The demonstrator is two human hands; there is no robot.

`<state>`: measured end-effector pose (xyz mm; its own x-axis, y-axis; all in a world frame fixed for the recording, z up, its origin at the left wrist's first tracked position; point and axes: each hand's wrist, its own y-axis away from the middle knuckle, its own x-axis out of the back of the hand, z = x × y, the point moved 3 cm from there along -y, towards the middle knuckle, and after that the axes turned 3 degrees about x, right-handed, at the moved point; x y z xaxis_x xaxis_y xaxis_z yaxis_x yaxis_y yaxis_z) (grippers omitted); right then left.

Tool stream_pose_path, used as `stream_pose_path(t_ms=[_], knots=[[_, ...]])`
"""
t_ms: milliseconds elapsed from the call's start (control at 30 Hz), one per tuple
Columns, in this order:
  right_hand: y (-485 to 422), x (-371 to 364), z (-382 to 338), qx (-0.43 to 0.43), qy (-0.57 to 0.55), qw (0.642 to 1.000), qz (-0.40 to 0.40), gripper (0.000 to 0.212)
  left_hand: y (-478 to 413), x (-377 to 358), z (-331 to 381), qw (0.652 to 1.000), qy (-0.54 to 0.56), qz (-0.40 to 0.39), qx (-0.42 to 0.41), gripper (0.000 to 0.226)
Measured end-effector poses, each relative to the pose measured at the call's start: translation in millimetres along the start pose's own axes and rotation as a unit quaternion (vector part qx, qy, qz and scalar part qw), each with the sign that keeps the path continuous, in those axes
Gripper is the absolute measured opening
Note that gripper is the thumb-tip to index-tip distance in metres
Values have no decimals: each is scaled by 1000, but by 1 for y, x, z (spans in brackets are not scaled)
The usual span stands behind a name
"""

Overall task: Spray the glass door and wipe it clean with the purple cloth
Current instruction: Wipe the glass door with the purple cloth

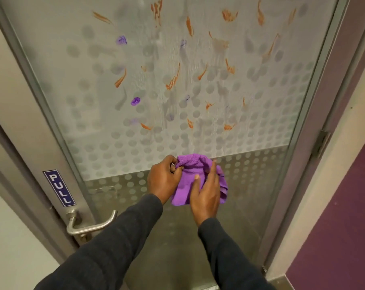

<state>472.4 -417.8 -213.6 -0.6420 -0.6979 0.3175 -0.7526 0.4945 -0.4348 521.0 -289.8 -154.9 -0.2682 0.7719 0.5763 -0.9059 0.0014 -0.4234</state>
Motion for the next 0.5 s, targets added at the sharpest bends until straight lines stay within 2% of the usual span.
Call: stream_pose_path(t_ms=[67, 133, 267, 367, 500], knots=[[21, -25, 3, 15, 67, 997, -39, 78, 3, 5, -5, 1000, 17, 5, -6, 19], [23, -43, 4, 12, 129, 991, -45, 80, 6, 10, -8, 999, 29, 11, -14, 26], [-17, -55, -4, -12, 156, 988, 8, 89, 8, 21, -2, 997, 40, 22, -58, 9], [-50, -52, -3, -77, 129, 987, 61, 95, 10, 30, -1, 993, -7, 46, -105, 9], [-75, -39, 11, -86, 103, 982, 131, 101, 13, 50, -21, 983, -62, 70, -158, 9]])
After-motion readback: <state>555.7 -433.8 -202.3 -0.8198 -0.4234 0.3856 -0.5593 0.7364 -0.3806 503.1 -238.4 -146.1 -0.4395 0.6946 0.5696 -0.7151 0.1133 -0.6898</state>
